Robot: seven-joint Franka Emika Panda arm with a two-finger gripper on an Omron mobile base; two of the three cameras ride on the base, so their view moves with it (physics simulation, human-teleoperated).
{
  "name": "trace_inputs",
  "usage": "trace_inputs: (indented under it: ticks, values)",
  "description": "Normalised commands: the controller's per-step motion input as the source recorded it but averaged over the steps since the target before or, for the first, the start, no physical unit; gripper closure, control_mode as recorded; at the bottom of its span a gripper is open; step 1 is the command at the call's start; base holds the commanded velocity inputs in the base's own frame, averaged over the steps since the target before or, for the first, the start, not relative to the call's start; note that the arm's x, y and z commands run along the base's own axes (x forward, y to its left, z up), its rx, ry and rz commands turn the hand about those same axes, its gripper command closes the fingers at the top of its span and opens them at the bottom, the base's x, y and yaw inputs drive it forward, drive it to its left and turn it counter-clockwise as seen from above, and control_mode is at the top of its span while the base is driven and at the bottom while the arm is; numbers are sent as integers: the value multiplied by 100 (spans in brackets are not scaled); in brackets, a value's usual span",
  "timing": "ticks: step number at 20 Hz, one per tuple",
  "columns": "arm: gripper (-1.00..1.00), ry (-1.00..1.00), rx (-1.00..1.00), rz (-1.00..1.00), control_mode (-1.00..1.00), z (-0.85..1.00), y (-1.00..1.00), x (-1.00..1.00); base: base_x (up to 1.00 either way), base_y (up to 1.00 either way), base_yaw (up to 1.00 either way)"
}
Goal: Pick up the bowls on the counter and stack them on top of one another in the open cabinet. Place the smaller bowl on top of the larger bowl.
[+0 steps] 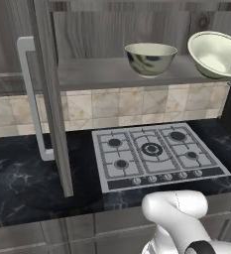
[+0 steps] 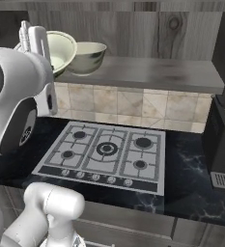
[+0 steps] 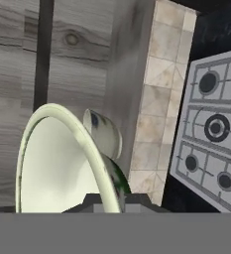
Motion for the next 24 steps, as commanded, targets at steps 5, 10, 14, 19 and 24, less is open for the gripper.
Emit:
trace_inputs:
  ticks: [5, 10, 14, 19, 24]
  values:
    - [100, -2, 10, 0, -100, 12, 12, 25, 0, 0, 0]
    - [100, 0, 5, -1, -100, 8, 12, 28, 0, 0, 0]
    - [100, 0, 0, -3, -100, 3, 13, 32, 0, 0, 0]
    - [100, 0, 0, -2, -100, 1, 10, 33, 0, 0, 0]
    - [100, 0, 0, -1, -100, 3, 8, 33, 0, 0, 0]
